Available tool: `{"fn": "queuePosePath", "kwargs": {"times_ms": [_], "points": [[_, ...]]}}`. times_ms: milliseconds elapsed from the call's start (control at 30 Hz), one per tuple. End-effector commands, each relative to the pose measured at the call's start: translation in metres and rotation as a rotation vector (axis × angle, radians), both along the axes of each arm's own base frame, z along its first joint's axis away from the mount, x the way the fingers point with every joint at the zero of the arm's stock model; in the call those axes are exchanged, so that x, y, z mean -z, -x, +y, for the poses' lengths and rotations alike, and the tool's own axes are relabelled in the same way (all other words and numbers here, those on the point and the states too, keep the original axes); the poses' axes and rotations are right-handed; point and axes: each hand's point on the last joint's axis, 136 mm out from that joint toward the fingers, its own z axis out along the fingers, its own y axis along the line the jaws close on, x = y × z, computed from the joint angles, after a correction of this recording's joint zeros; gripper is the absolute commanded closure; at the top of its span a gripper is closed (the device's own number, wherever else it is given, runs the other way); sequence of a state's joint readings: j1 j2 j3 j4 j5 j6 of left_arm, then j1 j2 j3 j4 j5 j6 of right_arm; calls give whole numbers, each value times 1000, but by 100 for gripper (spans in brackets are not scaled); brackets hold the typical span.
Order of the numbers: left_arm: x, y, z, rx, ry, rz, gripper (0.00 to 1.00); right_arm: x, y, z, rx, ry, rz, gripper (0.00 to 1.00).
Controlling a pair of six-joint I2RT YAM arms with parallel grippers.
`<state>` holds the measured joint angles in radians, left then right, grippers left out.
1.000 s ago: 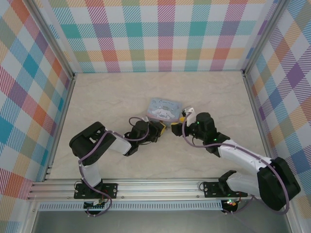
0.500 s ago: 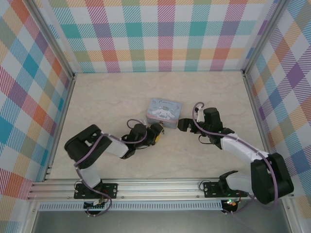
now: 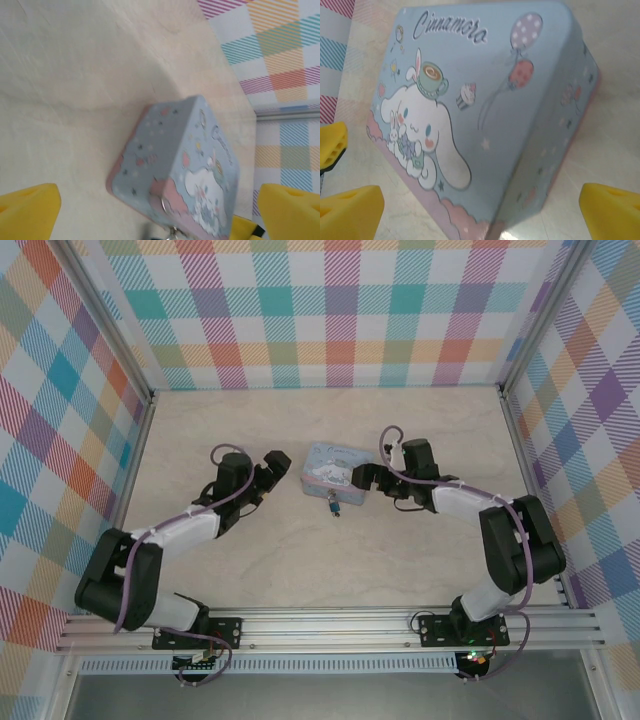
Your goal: Unlock the padlock with the key
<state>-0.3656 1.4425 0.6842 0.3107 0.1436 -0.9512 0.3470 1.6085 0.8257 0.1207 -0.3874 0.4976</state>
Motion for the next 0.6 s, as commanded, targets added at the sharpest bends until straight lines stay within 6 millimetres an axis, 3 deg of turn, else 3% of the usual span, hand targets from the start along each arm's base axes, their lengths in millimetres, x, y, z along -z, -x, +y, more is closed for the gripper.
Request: {"fn": "queuePosePath", "kwargs": {"times_ms": [0, 133, 267, 433, 567], "points": [[11, -12, -14, 122, -37, 28, 0, -14, -14, 12, -40, -45, -35, 0], [11, -38, -44, 235, 18, 2, 0, -12, -24, 19, -79, -35, -28, 0], [16, -52, -61, 275, 69, -18, 0, -14, -36, 30, -136, -44, -51, 0], [9, -46, -72, 304, 76, -49, 0, -21, -57, 51, -225, -99, -102, 0], [8, -30, -68, 282, 62, -39, 0, -28, -74, 67, -278, -132, -134, 0]]}}
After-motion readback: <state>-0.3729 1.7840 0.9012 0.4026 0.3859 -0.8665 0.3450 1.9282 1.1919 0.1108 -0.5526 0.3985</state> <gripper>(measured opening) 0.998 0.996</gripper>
